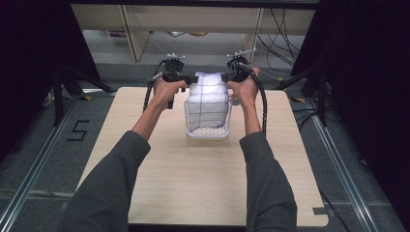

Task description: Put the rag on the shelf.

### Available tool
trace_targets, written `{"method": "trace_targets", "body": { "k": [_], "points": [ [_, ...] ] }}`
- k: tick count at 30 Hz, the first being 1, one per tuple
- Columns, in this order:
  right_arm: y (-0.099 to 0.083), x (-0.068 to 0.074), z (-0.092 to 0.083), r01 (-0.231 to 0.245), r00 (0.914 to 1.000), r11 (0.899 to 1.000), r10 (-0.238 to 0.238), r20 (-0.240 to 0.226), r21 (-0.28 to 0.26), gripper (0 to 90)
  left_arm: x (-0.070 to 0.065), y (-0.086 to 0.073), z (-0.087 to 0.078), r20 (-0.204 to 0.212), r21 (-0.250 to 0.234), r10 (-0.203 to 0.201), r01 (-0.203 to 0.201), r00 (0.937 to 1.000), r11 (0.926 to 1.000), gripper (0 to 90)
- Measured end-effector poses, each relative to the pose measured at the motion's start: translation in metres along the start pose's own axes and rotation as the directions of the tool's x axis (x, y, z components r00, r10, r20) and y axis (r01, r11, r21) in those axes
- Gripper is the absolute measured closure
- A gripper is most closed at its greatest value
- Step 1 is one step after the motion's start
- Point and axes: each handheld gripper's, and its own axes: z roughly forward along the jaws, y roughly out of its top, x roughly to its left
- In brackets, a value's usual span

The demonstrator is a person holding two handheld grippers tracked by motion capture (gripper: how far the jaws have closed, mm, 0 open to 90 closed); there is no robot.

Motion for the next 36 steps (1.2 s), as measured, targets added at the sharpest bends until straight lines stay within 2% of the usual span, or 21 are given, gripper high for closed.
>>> {"method": "trace_targets", "body": {
  "k": [1, 2, 3, 11, 14, 19, 21, 24, 25, 26, 28, 30, 31, 33, 34, 36],
  "points": [
    [-0.001, -0.001, 0.002, 0.024, 0.9997, 1.0, -0.024, 0.006, 0.013, 85.9, 0.0, -0.001, 0.0, 0.0, 0.012, 0.007, -0.007, 1.0, 0.9999, 82.8],
    [-0.002, 0.0, 0.005, 0.025, 0.9996, 0.999, -0.025, 0.009, 0.029, 86.0, -0.001, -0.002, 0.001, -0.002, 0.006, -0.004, 0.004, 1.0, 1.0, 82.8],
    [-0.003, -0.001, 0.006, 0.03, 0.9995, 0.999, -0.031, 0.009, 0.036, 85.9, 0.0, -0.003, 0.001, -0.004, 0.02, 0.003, -0.003, 1.0, 0.9998, 82.8],
    [-0.015, -0.003, 0.022, 0.029, 0.9996, 0.995, -0.029, -0.006, 0.092, 85.7, 0.002, -0.012, 0.005, -0.009, 0.069, -0.007, 0.007, 0.9999, 0.9976, 82.5],
    [-0.017, -0.001, 0.026, 0.016, 0.9999, 0.996, -0.016, -0.003, 0.087, 85.1, 0.002, -0.013, 0.005, -0.009, 0.075, -0.008, 0.008, 0.9999, 0.9971, 82.4],
    [-0.019, -0.001, 0.028, 0.011, 0.9999, 0.994, -0.011, -0.005, 0.108, 79.6, 0.003, -0.017, 0.004, -0.003, 0.099, -0.016, 0.017, 0.9999, 0.995, 80.6],
    [-0.02, 0.0, 0.029, 0.003, 1.0, 0.994, -0.003, -0.003, 0.113, 74.1, 0.004, -0.018, 0.002, -0.007, 0.1, -0.024, 0.024, 0.9997, 0.9946, 76.2],
    [-0.021, -0.002, 0.03, -0.006, 1.0, 0.993, 0.006, 0.0, 0.115, 70.6, 0.006, -0.018, -0.002, -0.007, 0.097, -0.046, 0.047, 0.9989, 0.9942, 63.2],
    [-0.022, -0.001, 0.029, -0.035, 0.9993, 0.992, 0.036, -0.003, 0.12, 70.3, 0.007, -0.017, -0.004, -0.012, 0.093, -0.054, 0.055, 0.9985, 0.9941, 60.2],
    [-0.021, -0.004, 0.029, -0.015, 0.9999, 0.994, 0.016, -0.001, 0.108, 69.9, 0.007, -0.017, -0.005, -0.012, 0.091, -0.052, 0.053, 0.9986, 0.9944, 59.5],
    [-0.021, -0.004, 0.028, -0.025, 0.9997, 0.994, 0.025, 0.002, 0.104, 68.1, 0.009, -0.016, -0.01, -0.016, 0.088, -0.053, 0.054, 0.9985, 0.9947, 58.3],
    [-0.02, -0.007, 0.026, -0.003, 1.0, 0.996, 0.003, 0.003, 0.086, 67.2, 0.011, -0.016, -0.013, -0.021, 0.087, -0.06, 0.061, 0.998, 0.9943, 55.2],
    [-0.02, -0.007, 0.025, -0.028, 0.9996, 0.995, 0.028, 0.005, 0.097, 66.5, 0.011, -0.016, -0.015, -0.023, 0.084, -0.063, 0.065, 0.9977, 0.9944, 54.8],
    [-0.019, -0.01, 0.021, -0.022, 0.9997, 0.996, 0.021, 0.01, 0.09, 65.6, 0.013, -0.016, -0.019, -0.02, 0.086, -0.059, 0.061, 0.9981, 0.9944, 54.4],
    [-0.019, -0.01, 0.02, -0.037, 0.9993, 0.996, 0.037, 0.0, 0.086, 65.1, 0.013, -0.016, -0.021, -0.021, 0.091, -0.056, 0.057, 0.9982, 0.9942, 53.8],
    [-0.018, -0.012, 0.016, -0.037, 0.9993, 0.997, 0.037, 0.007, 0.074, 63.9, 0.014, -0.017, -0.023, -0.022, 0.093, -0.054, 0.056, 0.9983, 0.9941, 52.2]
  ]
}}
